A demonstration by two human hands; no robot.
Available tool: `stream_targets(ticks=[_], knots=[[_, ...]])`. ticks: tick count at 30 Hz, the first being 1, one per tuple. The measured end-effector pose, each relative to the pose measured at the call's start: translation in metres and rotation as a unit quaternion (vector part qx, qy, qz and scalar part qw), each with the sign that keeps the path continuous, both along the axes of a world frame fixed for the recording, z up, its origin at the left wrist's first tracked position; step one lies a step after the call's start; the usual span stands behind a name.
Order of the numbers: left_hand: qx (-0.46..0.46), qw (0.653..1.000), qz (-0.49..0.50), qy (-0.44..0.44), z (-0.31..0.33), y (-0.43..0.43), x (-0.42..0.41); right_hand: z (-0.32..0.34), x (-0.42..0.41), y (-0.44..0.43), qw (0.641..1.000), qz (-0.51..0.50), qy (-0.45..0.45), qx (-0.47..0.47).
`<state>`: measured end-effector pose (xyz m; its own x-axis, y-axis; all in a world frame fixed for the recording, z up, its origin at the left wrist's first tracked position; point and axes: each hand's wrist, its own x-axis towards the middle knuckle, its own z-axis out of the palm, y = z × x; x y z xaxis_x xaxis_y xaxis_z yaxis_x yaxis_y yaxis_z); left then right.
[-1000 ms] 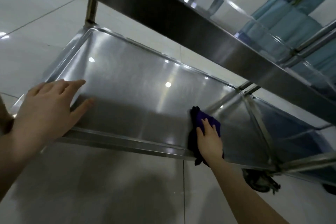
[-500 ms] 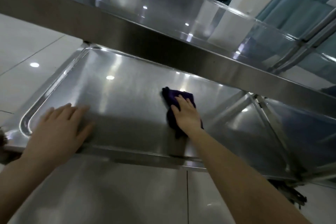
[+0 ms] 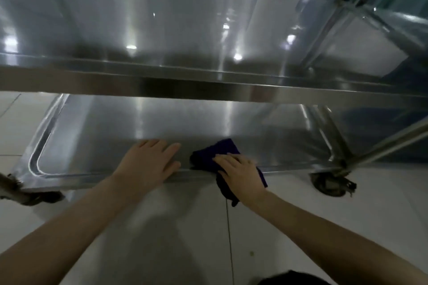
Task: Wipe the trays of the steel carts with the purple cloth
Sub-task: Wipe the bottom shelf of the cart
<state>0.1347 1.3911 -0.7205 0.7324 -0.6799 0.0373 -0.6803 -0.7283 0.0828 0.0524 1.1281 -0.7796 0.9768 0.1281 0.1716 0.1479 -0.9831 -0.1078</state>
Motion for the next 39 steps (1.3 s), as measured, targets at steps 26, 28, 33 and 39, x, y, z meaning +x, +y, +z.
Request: stream_targets(ticks=[26,28,33,39], knots=[[-0.048,0.980,0.044,0.190,0.523,-0.020,-0.143,0.559,-0.142,0.018,0.992,0.029,0.101,0.076],[-0.061,0.977,0.074,0.191,0.567,-0.021,-0.145,0.606,-0.139,0.012,0.991,0.023,0.105,0.083],[-0.064,0.980,0.111,0.155,0.648,-0.035,-0.126,0.695,-0.110,-0.010,0.994,0.020,0.055,0.097],[-0.084,0.976,0.148,0.132,0.686,-0.067,-0.080,0.748,-0.047,-0.045,0.991,0.029,0.037,0.126]])
